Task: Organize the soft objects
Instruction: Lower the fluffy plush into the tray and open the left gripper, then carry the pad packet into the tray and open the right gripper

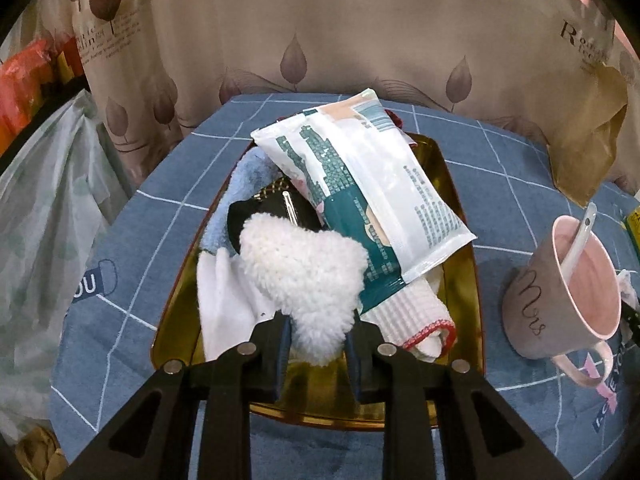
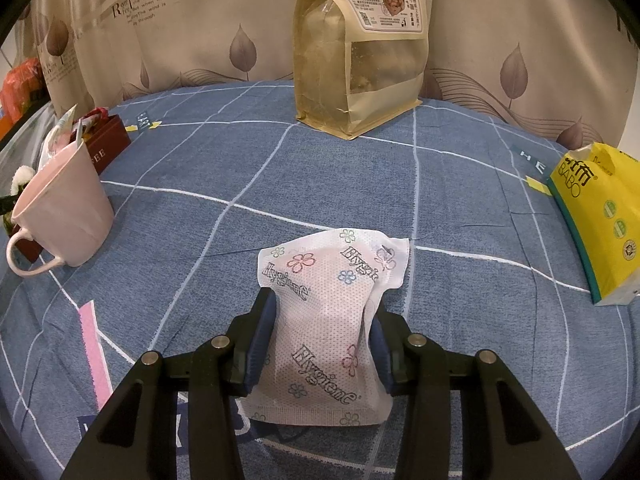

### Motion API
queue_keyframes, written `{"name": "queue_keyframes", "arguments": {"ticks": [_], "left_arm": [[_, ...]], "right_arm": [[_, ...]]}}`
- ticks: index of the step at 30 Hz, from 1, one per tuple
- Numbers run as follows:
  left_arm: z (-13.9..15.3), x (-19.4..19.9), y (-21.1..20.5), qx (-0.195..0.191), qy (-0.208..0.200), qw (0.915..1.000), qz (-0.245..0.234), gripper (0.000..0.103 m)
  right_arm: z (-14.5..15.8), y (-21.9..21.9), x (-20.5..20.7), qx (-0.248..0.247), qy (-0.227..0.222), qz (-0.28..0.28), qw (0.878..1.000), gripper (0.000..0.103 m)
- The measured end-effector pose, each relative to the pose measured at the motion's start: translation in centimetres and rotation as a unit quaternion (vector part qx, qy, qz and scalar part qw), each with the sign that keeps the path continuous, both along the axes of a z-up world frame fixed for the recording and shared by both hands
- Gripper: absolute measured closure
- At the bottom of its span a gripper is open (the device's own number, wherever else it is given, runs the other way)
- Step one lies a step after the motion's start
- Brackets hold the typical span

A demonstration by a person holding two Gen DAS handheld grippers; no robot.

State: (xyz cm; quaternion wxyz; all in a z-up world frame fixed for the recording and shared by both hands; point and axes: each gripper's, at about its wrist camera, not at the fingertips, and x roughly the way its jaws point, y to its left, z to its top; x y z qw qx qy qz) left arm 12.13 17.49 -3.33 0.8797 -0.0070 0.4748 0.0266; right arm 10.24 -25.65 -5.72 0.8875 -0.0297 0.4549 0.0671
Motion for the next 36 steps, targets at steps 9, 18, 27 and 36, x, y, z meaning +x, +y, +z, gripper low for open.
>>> {"name": "queue_keyframes", "arguments": {"ticks": [9, 18, 27, 36], "left_arm": [[0.8, -0.8, -0.5, 0.027, -0.006, 0.9996, 0.001, 0.064], [3.4, -2.6, -0.9, 0.034, -0.043, 0.9985, -0.002, 0.047], [4.5, -4.2, -0.7, 0.045, -0.059, 0.9972, 0.010, 0.047], [4.9, -4.9, 1.4, 0.038, -0.060, 0.9965, 0.045, 0.047]], "right_arm": [[0.0, 0.1, 0.1, -0.001, 0.000, 0.001, 1.000, 0.062], [0.0, 0.0, 0.0, -0.011, -0.002, 0.002, 1.000, 0.063], [0.3, 0.8, 0.0, -0.025, -0.003, -0.005, 1.000, 0.082], [3.9, 2.9, 0.4, -0.023, -0.031, -0.007, 0.999, 0.083]]}}
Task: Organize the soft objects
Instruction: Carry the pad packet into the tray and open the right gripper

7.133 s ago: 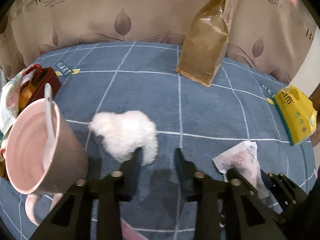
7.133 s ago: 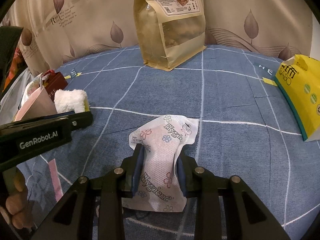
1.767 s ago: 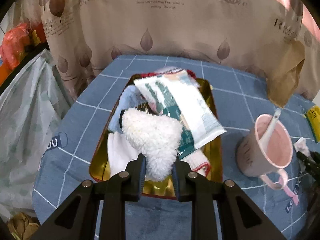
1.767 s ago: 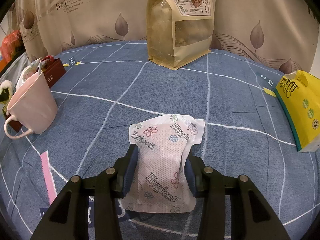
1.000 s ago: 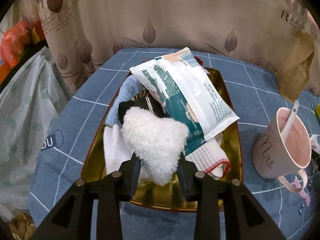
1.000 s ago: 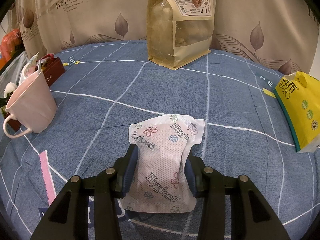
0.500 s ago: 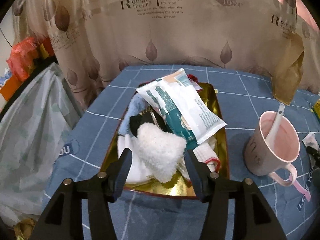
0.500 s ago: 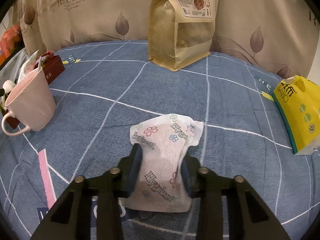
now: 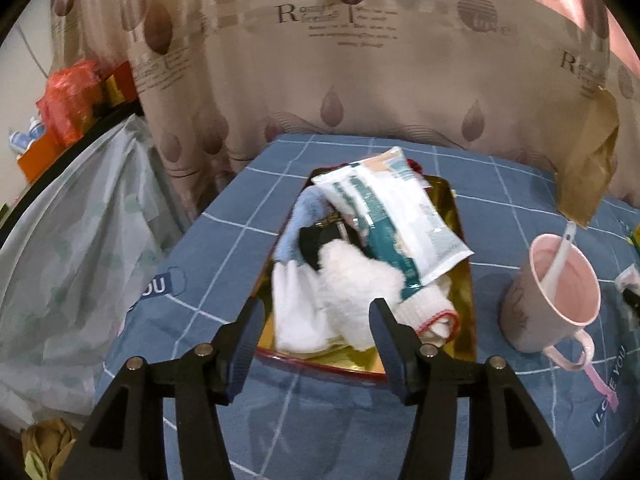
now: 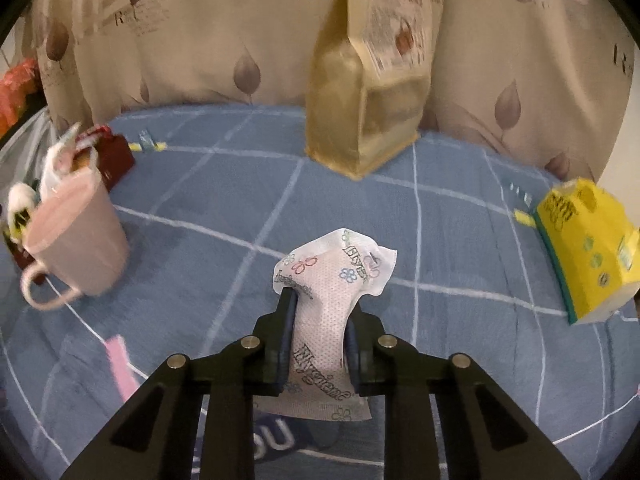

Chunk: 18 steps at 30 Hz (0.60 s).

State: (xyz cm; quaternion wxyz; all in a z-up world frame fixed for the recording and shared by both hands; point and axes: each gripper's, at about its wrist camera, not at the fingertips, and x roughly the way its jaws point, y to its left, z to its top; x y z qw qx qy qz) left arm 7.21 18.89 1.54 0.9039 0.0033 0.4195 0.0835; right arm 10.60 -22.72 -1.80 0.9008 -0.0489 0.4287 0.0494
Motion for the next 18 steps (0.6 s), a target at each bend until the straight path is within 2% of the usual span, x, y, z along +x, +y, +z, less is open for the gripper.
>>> {"name": "queue_keyframes", "arguments": {"ticks": [5, 9, 18], "left_arm": [[0.2, -0.3, 1.0, -0.004, -0.001, 0.9999, 0.014, 0.047], [0.3, -0.7, 1.7, -0.004, 0.000, 0.9997, 0.023, 0.046], [0.5, -1.0, 3.6, -0.008, -0.002, 0.9989, 0.046, 0.045]], "right_arm": [[3.3, 2.8, 0.3, 0.017, -0.024, 0.031, 0.999, 0.083], [5.5, 6.9, 0.5, 0.034, -0.034, 0.079, 0.996, 0.083], [7.5, 17.0, 0.0, 0.050, -0.040, 0.183, 0.981, 0.083]]}}
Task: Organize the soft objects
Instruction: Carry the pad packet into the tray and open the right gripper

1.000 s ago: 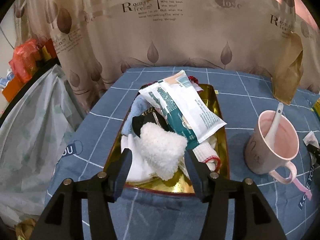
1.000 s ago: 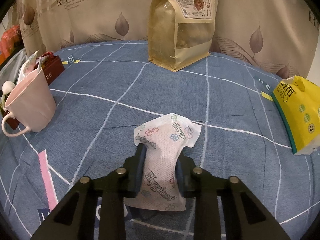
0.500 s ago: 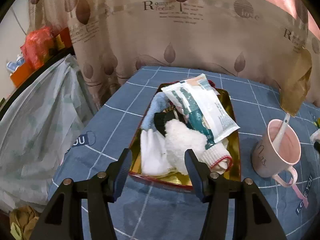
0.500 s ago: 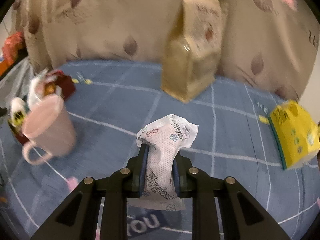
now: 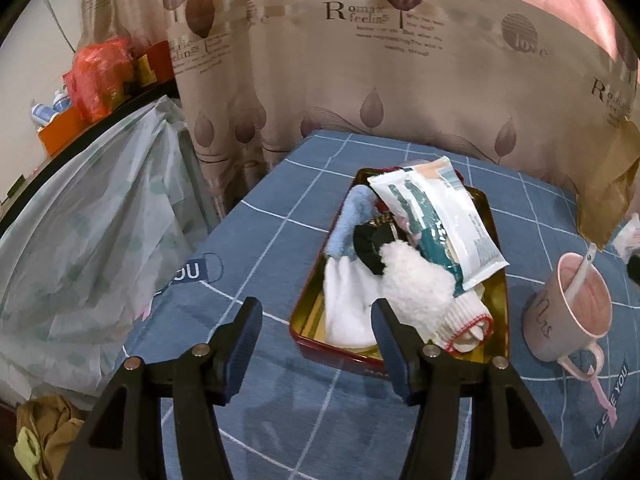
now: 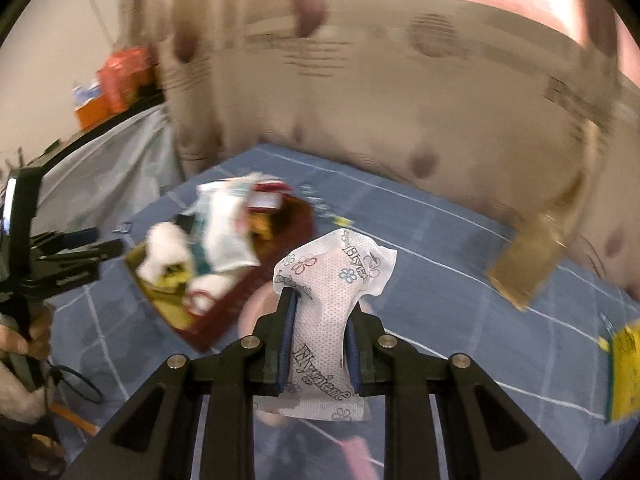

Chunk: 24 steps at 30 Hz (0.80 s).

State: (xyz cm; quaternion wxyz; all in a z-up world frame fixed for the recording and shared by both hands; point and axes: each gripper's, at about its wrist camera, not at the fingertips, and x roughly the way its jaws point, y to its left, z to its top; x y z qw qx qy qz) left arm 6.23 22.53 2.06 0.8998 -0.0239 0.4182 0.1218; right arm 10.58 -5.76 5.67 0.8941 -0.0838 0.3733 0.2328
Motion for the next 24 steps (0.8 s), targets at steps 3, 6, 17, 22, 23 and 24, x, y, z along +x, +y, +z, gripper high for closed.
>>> {"name": "queue_keyframes", "arguments": {"ticks": [3, 6, 17, 22, 23, 24], "left_arm": [[0.1, -0.1, 0.4, -0.002, 0.000, 1.0000, 0.004, 0.045], [0.3, -0.1, 0.9, -0.006, -0.005, 0.9999, 0.008, 0.045], [0.7, -0.3, 2.4, -0.027, -0.016, 0.9993, 0.022, 0.045], [0.7, -0.4, 2.7, -0.033, -0.019, 0.9990, 0.022, 0.045], [0.7, -0.4, 2.7, -0.033, -0.019, 0.9990, 0.022, 0.045], [0.6, -0.4, 2.7, -0.034, -0.019, 0.9990, 0.022, 0.045]], "right_arm": [[-0.3, 3.4, -0.1, -0.004, 0.003, 0.032, 0.999, 0.083], [-1.1, 6.6, -0.1, -0.011, 0.011, 0.059, 0.998, 0.083], [-5.7, 13.7, 1.1, -0.056, 0.051, 0.094, 0.993, 0.083], [-7.4, 15.2, 2.3, -0.062, 0.061, 0.085, 0.993, 0.083], [-7.6, 15.4, 2.6, -0.062, 0.060, 0.083, 0.993, 0.083], [-7.7, 15.6, 2.9, -0.060, 0.061, 0.081, 0.993, 0.083]]}}
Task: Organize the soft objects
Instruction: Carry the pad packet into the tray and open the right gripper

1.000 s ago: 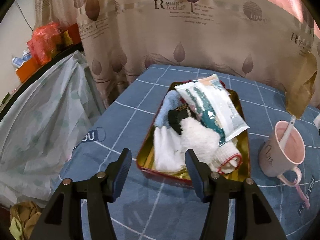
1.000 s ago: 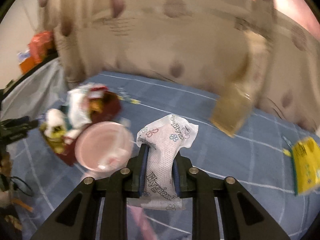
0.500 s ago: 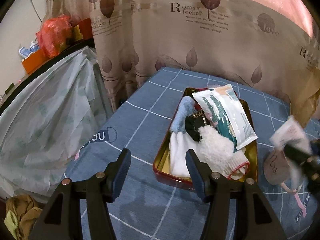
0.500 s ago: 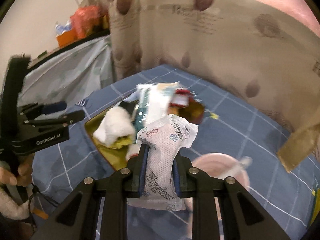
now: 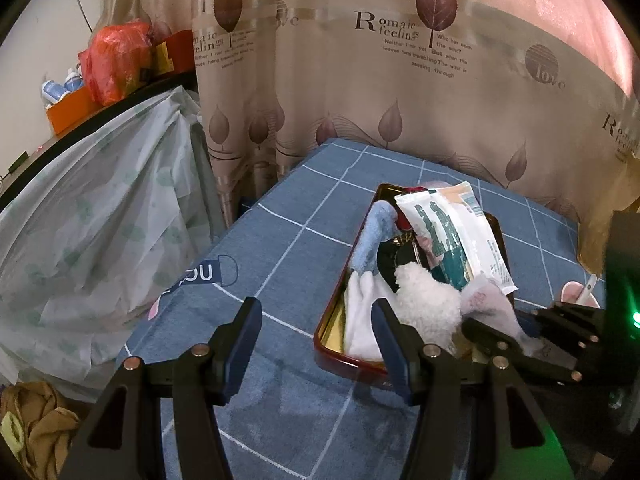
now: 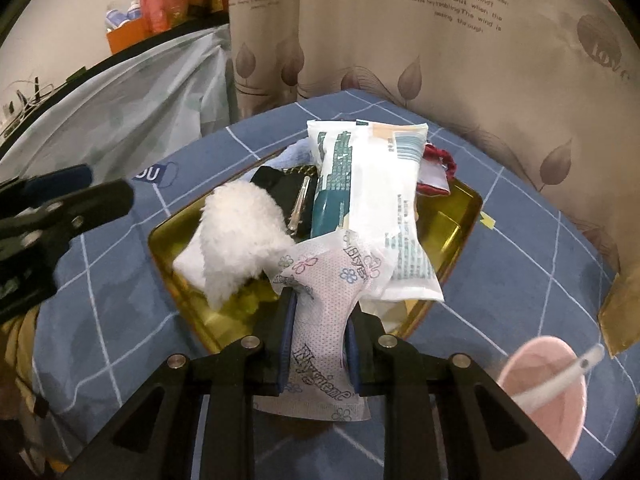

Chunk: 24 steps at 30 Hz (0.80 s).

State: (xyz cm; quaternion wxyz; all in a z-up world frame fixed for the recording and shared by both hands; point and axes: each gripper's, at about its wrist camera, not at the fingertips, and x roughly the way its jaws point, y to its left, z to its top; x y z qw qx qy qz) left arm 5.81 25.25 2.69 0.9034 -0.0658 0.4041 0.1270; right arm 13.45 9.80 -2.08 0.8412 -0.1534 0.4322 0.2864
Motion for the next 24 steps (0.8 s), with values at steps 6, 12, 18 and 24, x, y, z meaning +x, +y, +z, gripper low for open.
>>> {"name": "queue_keyframes", "arguments": {"ticks": [6, 12, 18, 24], "left_arm": [[-0.4, 0.2, -0.1, -0.004, 0.003, 1.0000, -0.004, 0.045], [-0.4, 0.3, -0.3, -0.006, 0.003, 1.0000, -0.007, 0.045], [-0.3, 0.1, -0.4, -0.006, 0.000, 0.9999, -0.009, 0.045], [-0.1, 0.0, -0.6, -0.006, -0.003, 0.9999, -0.011, 0.045]], "right_arm": [[-0.8, 0.9, 0.8, -0.002, -0.002, -0.005, 1.000, 0.083], [-1.0, 1.0, 0.6, -0.003, -0.009, -0.007, 1.000, 0.077], [0.0, 0.8, -0.5, -0.001, -0.023, -0.005, 1.000, 0.043], [1.3, 0.7, -1.5, -0.002, -0.041, -0.007, 0.999, 0.035]]}}
